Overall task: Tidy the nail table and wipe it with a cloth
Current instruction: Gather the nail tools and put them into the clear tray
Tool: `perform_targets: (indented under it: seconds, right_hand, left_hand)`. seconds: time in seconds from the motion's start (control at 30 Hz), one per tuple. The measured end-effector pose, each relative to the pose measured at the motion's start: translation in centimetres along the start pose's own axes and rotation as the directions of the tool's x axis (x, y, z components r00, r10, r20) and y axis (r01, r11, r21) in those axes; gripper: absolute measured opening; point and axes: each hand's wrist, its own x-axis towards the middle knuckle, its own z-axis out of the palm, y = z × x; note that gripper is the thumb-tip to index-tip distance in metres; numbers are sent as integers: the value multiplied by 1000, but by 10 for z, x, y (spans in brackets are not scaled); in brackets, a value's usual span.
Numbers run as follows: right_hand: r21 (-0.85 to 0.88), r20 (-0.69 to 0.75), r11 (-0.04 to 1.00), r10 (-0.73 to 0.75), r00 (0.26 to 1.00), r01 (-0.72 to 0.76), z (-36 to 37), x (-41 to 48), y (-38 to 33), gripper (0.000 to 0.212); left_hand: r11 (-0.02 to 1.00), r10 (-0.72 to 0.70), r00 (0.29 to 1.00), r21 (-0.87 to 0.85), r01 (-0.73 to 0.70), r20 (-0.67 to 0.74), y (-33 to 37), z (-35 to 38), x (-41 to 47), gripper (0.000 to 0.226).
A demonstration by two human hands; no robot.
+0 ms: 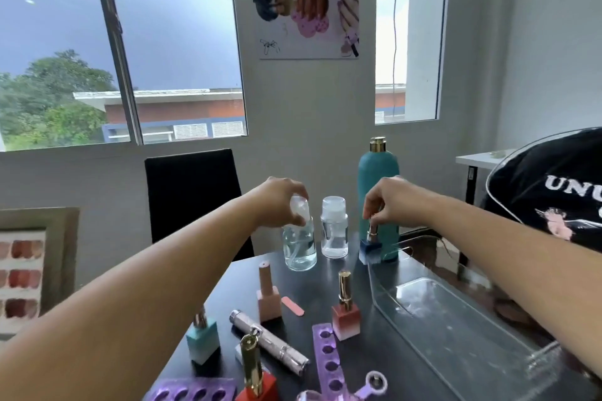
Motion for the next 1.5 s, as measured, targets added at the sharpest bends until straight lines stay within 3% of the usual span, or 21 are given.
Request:
perform_targets:
  seconds: [0.2,0.5,0.87,1.17,1.33,1.5]
  right_hand:
    - [0,31,999,46,998,-46,7,-1,33,8]
    - [17,10,1000,26,1000,-26,21,0,44,11]
    - [90,-77,996,-16,997,23,-5,-15,13,10]
    - [133,85,976,-187,979,174,-7,-47,-57,15]
    - [81,228,984,-174,958,159,3,-58,-74,22]
    - [29,249,987,-158,955,155,18,-62,-75,12]
  left_hand:
    - [996,87,996,-31,-86,30,33,27,33,50]
    - [995,104,993,-14,-103,52,45,52,46,53]
    - [998,55,998,28,-55,-1,30,-4,11,56]
    - [998,-56,995,39,53,82,-1,-14,-60,50]
    - [997,-69,984,29,65,164,-7,1,-80,46]
    - [999,-37,988,27,34,151,-12,18,-85,28]
